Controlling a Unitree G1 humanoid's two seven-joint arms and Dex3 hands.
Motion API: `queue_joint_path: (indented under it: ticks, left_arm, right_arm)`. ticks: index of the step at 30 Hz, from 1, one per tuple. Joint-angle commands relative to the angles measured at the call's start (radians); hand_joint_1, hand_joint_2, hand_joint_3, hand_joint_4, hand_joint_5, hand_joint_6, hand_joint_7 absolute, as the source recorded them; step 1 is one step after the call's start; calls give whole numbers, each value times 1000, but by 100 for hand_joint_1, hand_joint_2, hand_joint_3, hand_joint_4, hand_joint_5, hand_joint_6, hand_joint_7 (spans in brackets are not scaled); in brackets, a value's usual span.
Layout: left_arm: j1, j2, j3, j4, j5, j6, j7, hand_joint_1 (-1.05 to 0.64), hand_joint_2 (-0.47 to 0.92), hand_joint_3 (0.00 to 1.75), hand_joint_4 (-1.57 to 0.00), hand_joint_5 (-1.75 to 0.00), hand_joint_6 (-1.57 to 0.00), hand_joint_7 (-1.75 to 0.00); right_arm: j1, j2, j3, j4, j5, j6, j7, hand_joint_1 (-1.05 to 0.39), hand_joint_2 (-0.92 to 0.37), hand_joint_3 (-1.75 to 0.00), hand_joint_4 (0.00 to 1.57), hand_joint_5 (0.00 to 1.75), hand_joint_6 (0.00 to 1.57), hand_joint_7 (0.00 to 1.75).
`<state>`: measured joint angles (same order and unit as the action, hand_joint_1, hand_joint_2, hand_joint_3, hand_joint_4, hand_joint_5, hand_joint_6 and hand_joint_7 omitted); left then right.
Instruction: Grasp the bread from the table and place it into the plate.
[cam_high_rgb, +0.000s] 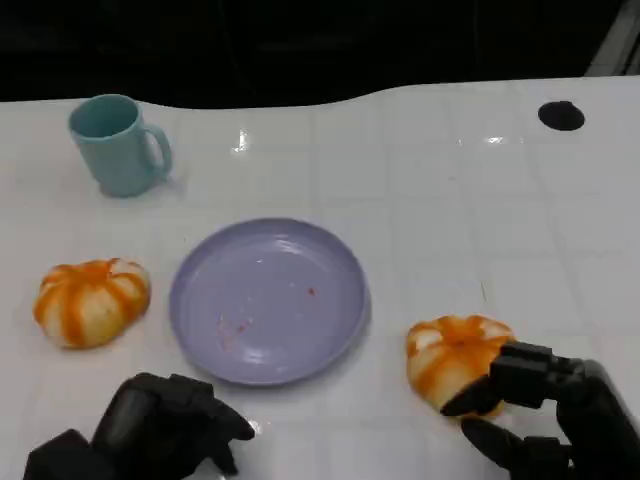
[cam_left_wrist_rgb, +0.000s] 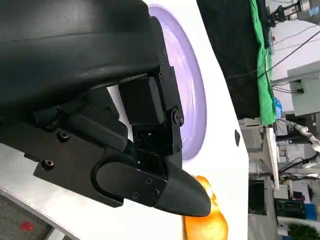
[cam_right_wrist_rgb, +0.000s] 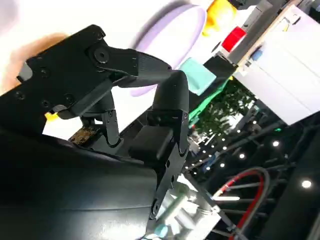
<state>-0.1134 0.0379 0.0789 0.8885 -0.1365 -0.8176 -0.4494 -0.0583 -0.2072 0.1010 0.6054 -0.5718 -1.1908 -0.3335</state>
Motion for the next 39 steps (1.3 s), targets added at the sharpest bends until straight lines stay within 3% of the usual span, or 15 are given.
queue_joint_path:
  ticks: [1,5,9,15,20,29,39]
  left_arm:
    - [2,16,6,-3,-5,0,-4,-105,92,12,-127,-108,-147,-43]
    - [-1,16,6,-2,-7,2,-7,-105,92,11,-126,-108,-146,-43]
    - [-1,16,5,-5,-1,3,0,-105,92,11,-127,-108,-147,-43]
    - [1,17,5,-5,-2,5,0,-105,92,12,-127,-109,-147,-43]
    - [6,19,3,-15,5,4,7,-105,92,12,-127,-109,-146,-43]
    - [-2,17,4,-5,3,-6,4,-105,92,13,-126,-108,-146,-43]
    - [7,12,1,-23,5,2,9,-105,92,14,-127,-109,-146,-44]
  right_arm:
    - [9,-50,-14,-99,12,74,39,-39,-69,-58,76,111,82,57]
    - [37,-87,-17,-234,-4,192,98,-43,-83,-31,69,77,79,25]
    - [72,-138,-12,-389,-30,333,191,-45,-91,-15,48,51,62,4]
    - [118,-200,-1,-615,-112,536,333,-53,-92,-6,21,25,33,0]
    - [136,-220,13,-737,-176,661,403,-56,-90,-2,11,16,23,0]
    - [103,-221,71,-771,-279,807,438,-59,-87,0,8,13,19,0]
    - [-9,-216,173,-600,-360,873,380,-60,-88,0,13,13,23,1]
